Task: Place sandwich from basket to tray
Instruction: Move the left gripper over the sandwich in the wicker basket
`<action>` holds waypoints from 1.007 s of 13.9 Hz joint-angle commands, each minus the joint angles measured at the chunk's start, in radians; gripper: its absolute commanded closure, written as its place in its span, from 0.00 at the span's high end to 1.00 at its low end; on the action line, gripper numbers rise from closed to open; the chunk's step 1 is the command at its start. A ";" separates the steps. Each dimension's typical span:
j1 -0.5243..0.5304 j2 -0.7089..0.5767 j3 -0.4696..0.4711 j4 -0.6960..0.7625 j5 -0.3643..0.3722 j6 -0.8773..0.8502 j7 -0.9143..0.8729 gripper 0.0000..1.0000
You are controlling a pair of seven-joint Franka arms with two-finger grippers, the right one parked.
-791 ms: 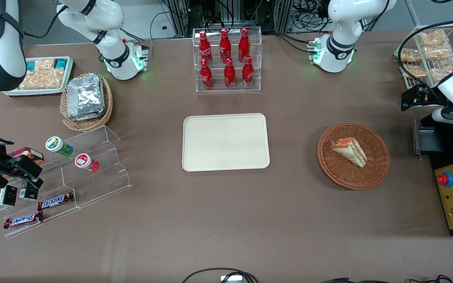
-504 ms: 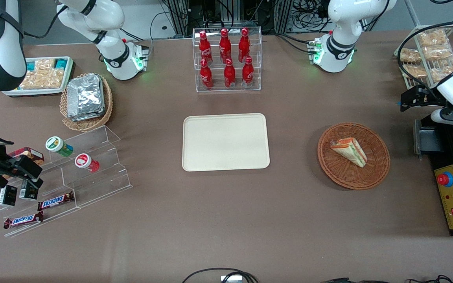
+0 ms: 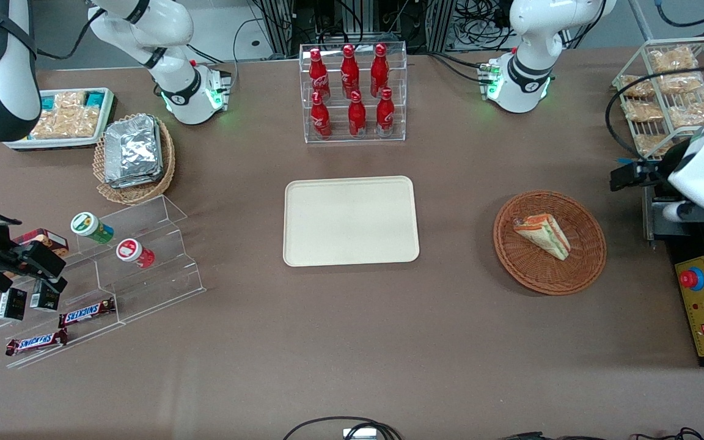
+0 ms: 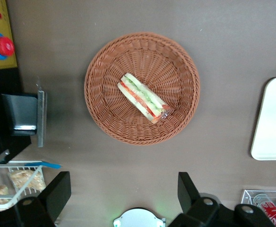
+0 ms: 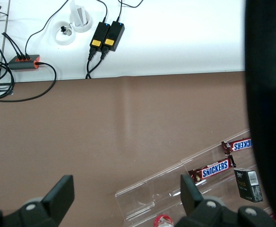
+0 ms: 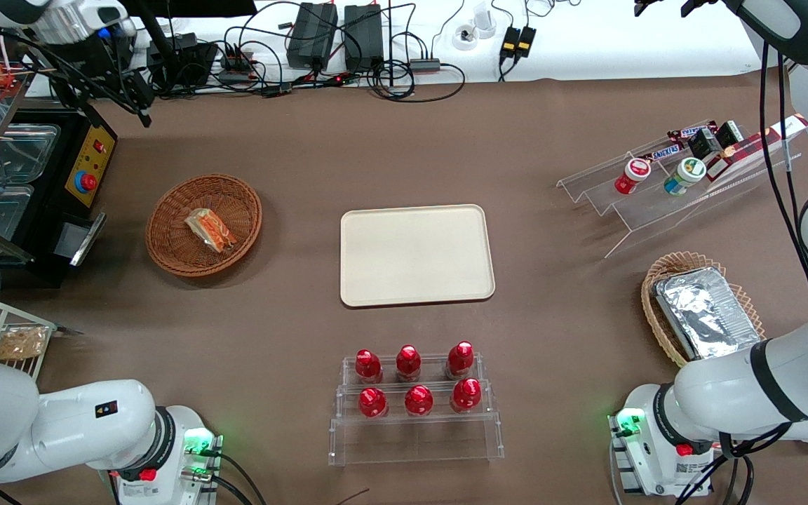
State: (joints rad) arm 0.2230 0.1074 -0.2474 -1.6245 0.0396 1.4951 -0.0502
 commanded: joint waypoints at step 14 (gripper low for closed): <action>-0.016 -0.101 0.002 -0.599 0.000 0.663 -0.364 1.00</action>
State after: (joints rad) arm 0.2138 0.0638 -0.2492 -2.1167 0.0403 2.0685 -0.3537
